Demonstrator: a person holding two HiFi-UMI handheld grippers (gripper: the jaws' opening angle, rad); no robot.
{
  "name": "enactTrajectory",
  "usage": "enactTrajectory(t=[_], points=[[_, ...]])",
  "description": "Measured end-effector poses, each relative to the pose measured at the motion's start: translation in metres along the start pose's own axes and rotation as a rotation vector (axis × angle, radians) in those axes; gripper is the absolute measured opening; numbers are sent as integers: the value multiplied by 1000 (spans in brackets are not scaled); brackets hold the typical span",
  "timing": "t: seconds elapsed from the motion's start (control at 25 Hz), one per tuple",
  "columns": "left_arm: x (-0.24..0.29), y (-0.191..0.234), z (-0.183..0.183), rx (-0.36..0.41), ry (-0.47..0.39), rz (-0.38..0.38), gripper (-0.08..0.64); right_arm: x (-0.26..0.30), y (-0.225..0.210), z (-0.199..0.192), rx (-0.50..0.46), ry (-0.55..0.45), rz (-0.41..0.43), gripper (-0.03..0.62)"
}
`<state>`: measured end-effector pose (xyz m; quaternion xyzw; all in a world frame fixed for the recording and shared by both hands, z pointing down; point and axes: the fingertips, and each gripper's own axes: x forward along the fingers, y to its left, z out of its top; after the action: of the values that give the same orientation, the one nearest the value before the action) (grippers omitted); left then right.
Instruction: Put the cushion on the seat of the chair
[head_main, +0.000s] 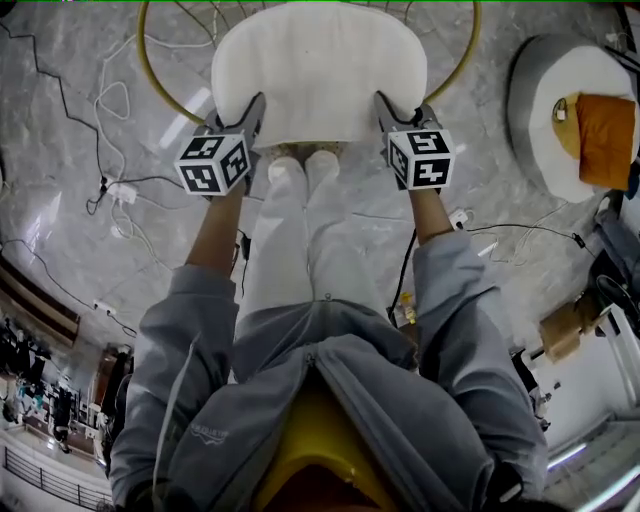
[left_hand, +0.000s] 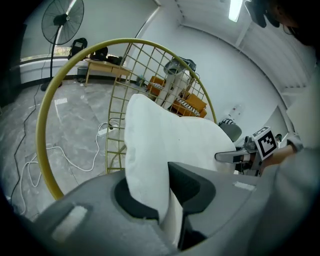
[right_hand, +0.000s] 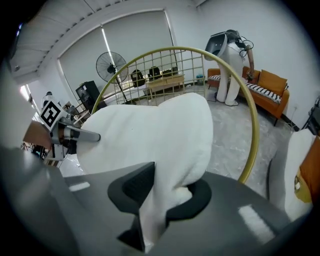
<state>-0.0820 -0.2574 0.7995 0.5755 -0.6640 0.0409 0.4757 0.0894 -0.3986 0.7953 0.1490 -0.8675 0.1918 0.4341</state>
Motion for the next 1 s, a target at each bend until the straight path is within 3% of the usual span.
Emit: enactTrajectory(t=[0.44, 0.8, 0.92, 1.0], points=[[27, 22, -31, -57, 93, 47, 75, 41, -10, -30, 14, 109, 45, 81], [42, 33, -32, 30, 153, 101, 118, 53, -26, -23, -15, 123, -47, 155], [45, 34, -33, 86, 190, 133, 228, 55, -40, -22, -36, 149, -122, 211], [45, 35, -32, 95, 196, 161, 328, 55, -51, -25, -41, 186, -188, 309]])
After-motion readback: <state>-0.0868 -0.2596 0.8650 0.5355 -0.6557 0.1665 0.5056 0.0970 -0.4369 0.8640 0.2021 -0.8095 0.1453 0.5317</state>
